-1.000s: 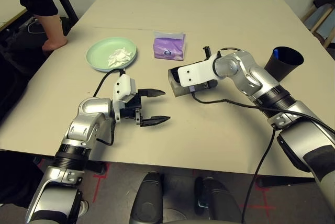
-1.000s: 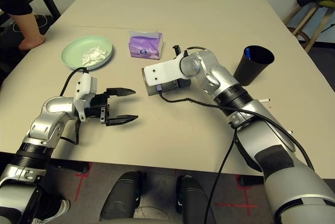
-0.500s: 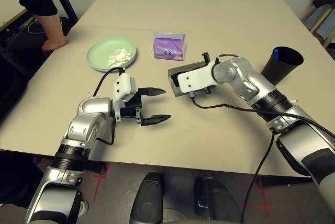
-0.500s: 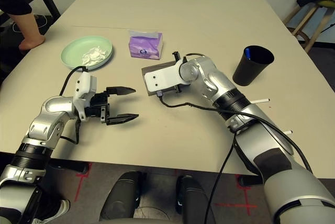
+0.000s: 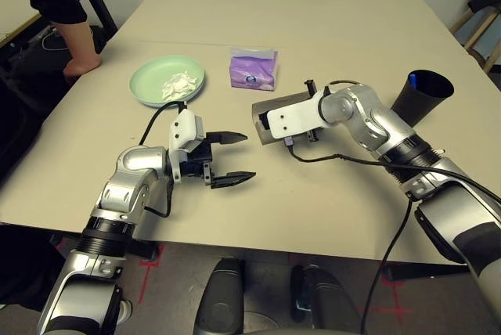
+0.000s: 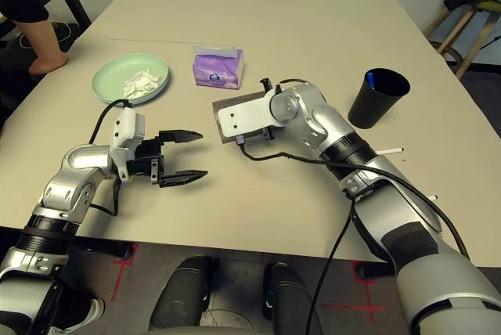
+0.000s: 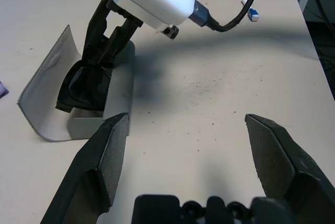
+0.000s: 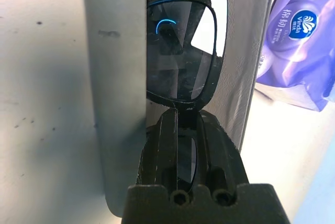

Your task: Organize and tidy the items on the table.

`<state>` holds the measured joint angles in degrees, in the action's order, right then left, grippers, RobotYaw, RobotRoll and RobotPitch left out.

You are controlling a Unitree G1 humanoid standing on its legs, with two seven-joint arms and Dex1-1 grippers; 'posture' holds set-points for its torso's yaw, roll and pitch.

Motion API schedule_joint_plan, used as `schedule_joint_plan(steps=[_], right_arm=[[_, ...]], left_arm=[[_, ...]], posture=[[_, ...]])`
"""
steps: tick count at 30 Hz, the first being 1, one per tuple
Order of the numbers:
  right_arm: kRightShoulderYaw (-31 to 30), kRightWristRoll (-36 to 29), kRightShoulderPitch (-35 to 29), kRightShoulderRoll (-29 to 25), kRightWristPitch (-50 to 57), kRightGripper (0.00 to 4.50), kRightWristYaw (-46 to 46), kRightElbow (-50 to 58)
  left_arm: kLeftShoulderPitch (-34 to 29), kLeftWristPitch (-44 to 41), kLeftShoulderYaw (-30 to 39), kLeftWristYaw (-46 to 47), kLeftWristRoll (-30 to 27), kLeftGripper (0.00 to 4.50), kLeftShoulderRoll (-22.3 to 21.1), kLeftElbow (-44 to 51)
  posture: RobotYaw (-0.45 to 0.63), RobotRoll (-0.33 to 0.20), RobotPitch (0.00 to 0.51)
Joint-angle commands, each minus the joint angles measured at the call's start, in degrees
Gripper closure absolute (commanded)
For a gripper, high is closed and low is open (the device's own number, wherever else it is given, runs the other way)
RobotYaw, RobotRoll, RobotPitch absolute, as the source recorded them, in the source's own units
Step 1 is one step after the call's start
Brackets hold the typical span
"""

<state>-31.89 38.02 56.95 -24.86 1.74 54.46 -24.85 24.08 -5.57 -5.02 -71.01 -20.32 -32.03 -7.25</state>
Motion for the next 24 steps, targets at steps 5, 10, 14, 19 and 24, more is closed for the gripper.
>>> schedule_joint_plan(steps=[5, 10, 14, 19, 24], right_arm=[[0.0, -0.8, -0.7, -0.5, 0.4, 3.38, 2.6, 1.8], [-0.1, -0.5, -0.3, -0.2, -0.3, 1.59, 2.1, 1.4], [0.1, -0.6, 0.1, -0.2, -0.4, 0.02, 1.8, 1.5], [2.7, -2.3, 0.2, -0.4, 2.5, 0.02, 3.3, 4.3], [8.3, -7.8, -3.2, -2.1, 11.0, 0.02, 6.8, 13.9]], left_arm=[[0.4, 0.7, -0.3, -0.6, 0.2, 0.00, 0.1, -0.2], [0.4, 0.7, -0.1, -0.7, 0.3, 0.00, -0.2, -0.5], [0.6, 0.8, -0.1, -0.7, 0.3, 0.00, -0.2, -0.8], [0.9, 0.9, 0.0, -0.6, 0.2, 0.00, 0.0, -1.3], [1.1, 0.3, 0.2, -0.5, -0.4, 0.00, 0.5, -1.8]], posture=[[0.29, 0.000, 0.091], [0.29, 0.000, 0.088], [0.28, 0.000, 0.083], [0.27, 0.000, 0.080], [0.22, 0.000, 0.079]])
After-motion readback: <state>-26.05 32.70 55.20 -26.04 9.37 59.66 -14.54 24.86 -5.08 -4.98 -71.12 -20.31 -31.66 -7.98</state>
